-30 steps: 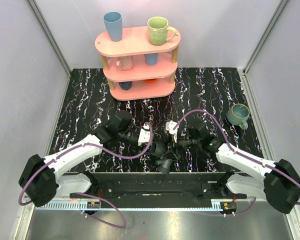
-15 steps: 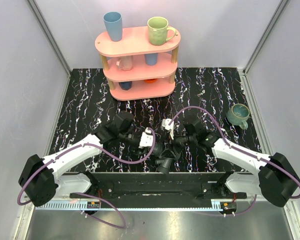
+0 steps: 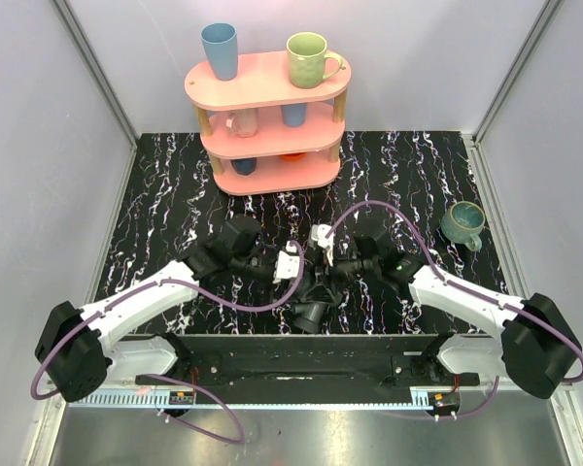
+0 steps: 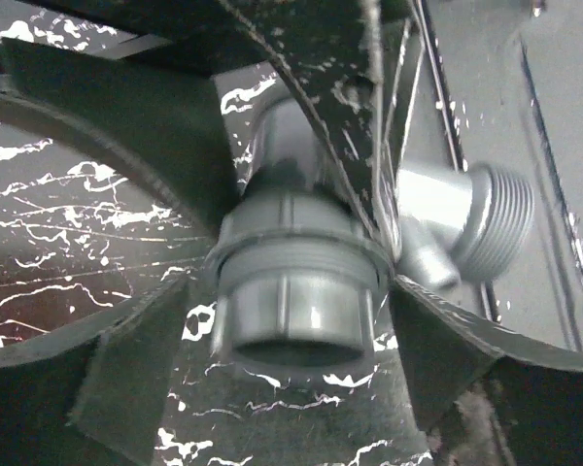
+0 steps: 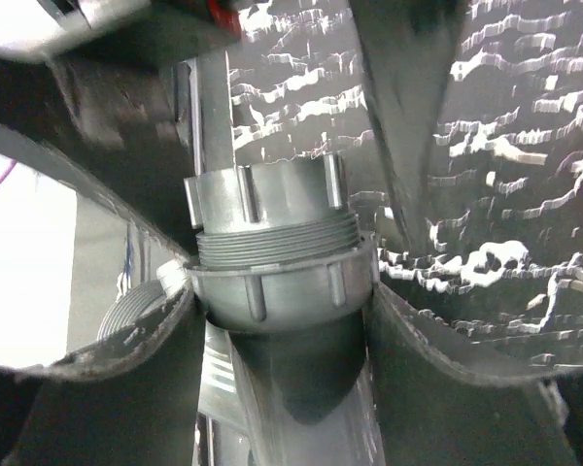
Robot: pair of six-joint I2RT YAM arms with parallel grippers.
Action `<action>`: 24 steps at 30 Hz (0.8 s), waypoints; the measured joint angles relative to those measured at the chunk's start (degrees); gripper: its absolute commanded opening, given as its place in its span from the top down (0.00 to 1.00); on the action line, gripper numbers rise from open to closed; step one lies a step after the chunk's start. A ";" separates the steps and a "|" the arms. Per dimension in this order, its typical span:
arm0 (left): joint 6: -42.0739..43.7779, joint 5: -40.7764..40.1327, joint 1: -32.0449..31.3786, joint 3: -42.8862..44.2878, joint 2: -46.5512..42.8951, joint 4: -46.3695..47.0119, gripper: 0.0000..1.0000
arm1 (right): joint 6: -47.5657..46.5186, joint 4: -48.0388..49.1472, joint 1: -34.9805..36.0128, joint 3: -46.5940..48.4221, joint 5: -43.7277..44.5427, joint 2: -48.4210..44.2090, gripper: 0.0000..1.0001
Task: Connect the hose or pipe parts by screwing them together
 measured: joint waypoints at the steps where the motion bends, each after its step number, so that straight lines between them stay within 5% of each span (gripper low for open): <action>1: -0.92 -0.28 -0.26 0.24 0.00 0.48 0.09 | 0.04 1.44 0.42 0.81 -0.48 0.00 1.00; 14: -3.48 -5.11 -0.28 1.46 -5.70 -0.48 0.05 | 0.90 8.33 0.83 3.02 -2.95 -0.17 1.00; 24: -18.71 -14.53 -0.28 4.35 -9.86 -5.09 0.01 | 0.96 12.35 0.98 3.02 -1.27 -2.45 1.00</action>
